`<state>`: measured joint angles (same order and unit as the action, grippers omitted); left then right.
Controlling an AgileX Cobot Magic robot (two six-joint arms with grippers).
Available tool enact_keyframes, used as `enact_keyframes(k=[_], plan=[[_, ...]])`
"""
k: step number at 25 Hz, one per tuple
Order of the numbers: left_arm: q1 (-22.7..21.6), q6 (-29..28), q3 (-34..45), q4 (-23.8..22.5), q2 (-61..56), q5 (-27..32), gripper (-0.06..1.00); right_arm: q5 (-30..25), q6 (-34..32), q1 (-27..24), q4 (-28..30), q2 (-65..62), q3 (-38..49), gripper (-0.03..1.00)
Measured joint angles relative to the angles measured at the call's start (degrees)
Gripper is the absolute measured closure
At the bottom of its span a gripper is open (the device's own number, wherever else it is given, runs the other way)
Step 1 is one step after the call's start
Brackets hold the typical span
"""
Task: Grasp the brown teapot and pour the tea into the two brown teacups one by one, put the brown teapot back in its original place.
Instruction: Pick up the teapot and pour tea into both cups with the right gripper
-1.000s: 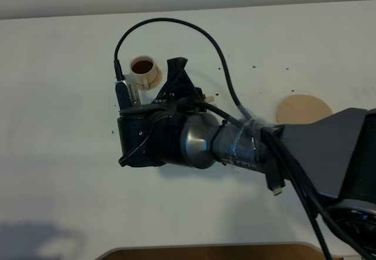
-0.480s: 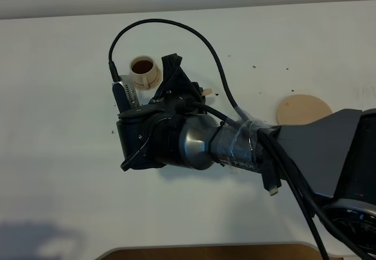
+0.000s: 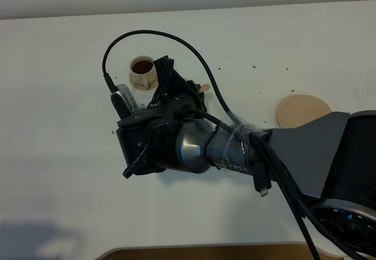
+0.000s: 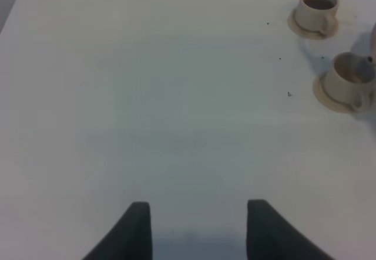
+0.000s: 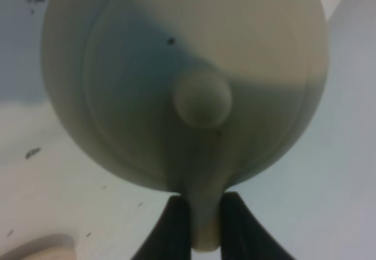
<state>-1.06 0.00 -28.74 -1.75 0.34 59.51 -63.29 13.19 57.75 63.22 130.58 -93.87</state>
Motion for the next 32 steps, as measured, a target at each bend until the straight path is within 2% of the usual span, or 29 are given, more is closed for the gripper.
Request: enact_keyframes(k=[8,32], plan=[[0.0,0.0,0.0,0.0,0.0,0.0,0.56,-1.3,1.37,1.13,4.18,0.0,0.0,0.84],[0.0,0.0,0.0,0.0,0.0,0.0,0.56,-0.26,8.74,2.43,11.07,0.0,0.0,0.84]])
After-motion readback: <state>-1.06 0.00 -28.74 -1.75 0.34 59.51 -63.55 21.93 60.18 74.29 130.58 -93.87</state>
